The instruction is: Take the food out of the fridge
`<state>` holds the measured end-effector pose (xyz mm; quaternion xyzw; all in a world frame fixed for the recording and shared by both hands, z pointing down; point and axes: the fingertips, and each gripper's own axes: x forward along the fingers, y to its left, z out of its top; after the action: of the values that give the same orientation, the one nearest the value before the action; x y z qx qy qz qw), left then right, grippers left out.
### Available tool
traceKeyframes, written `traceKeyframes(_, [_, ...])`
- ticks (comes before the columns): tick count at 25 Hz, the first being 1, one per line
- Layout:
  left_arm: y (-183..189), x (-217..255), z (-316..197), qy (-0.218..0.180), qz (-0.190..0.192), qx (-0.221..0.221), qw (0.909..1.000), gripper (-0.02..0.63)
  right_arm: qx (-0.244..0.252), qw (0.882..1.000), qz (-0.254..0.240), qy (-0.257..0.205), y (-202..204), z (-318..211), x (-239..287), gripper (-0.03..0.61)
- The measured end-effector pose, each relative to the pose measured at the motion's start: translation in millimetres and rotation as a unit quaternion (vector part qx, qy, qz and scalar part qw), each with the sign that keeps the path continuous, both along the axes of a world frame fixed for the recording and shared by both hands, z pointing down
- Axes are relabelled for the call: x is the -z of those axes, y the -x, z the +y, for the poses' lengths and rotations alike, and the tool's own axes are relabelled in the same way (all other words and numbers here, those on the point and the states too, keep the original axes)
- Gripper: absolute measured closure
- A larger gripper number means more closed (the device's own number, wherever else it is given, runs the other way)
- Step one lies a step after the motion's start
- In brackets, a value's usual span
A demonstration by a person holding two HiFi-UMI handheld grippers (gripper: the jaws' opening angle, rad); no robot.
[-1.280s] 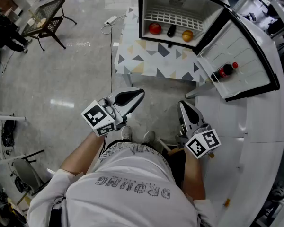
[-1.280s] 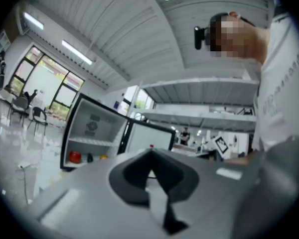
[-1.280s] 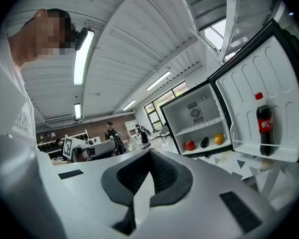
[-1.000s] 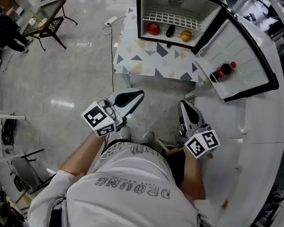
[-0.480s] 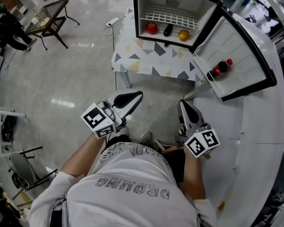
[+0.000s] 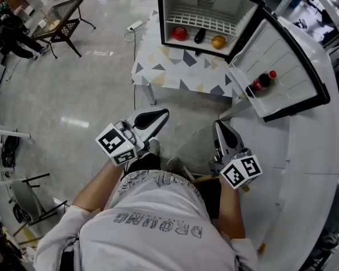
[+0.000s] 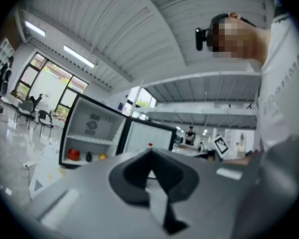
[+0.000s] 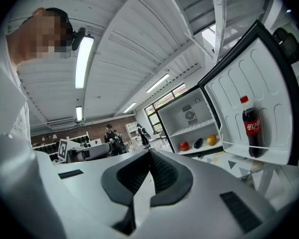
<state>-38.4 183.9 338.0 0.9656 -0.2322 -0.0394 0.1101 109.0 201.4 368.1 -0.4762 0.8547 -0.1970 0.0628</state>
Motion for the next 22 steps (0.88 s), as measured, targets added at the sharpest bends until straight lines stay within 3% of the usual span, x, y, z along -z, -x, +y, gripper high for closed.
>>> traceKeyframes(11, [1, -6, -30, 0.005, -0.004, -0.008, 0.9999, 0.606, -0.014, 1.0, -0.001, 0.007, -4, -29, -6, 0.589])
traceKeyframes(22, [19, -17, -112, 0.016, 0.0, -0.022, 0.9996, 0.606, -0.032, 0.999, 0.006, 0.018, 16, -106, -14, 0.589])
